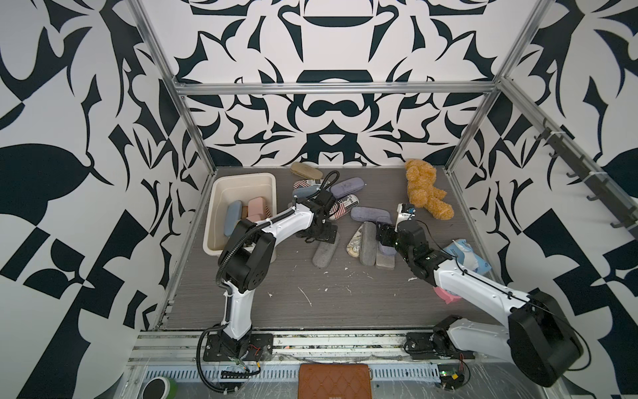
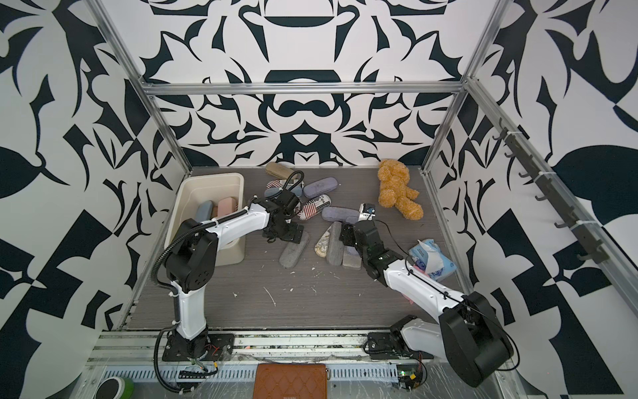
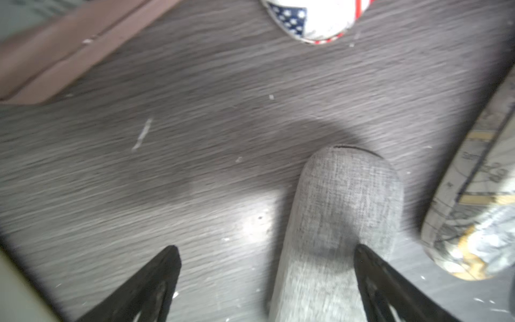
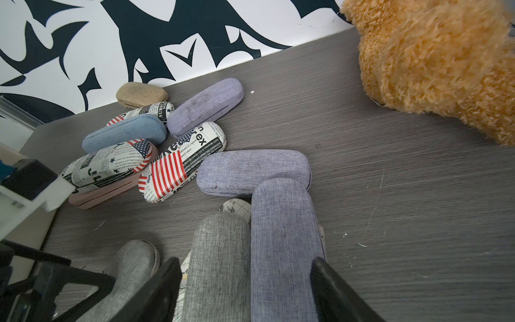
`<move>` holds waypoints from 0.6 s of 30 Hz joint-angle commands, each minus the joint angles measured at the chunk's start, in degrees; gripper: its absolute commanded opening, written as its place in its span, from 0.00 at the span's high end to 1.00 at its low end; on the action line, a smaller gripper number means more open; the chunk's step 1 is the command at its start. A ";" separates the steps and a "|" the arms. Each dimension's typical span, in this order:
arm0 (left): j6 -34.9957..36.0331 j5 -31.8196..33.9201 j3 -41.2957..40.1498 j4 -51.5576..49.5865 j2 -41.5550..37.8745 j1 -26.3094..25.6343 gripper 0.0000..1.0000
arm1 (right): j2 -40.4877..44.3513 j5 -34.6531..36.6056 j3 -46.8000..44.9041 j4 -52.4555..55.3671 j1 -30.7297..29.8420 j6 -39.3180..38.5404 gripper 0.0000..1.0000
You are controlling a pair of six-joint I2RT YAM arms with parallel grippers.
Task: Put the glasses cases into the storage boxes
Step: Adjust the glasses case at the center of the board.
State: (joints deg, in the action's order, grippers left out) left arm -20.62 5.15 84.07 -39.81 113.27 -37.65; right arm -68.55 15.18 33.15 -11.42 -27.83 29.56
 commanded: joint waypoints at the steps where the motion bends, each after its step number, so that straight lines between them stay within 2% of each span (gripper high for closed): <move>1: 0.56 -3.37 -2.70 -0.58 -0.56 -0.41 0.00 | 0.75 0.68 0.07 -0.97 0.06 -0.64 0.24; 9: -1.28 -2.77 -0.94 -2.80 -5.08 -4.45 0.00 | -0.09 0.69 0.08 -1.23 0.05 -0.56 0.24; 18: 1.38 -2.05 -2.18 -5.08 0.29 -5.32 0.00 | 0.89 0.30 -0.09 -1.15 0.06 -0.51 0.24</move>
State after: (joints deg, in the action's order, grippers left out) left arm -19.81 3.53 82.67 -41.82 111.63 -43.20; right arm -68.58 15.18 33.15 -11.42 -27.83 29.56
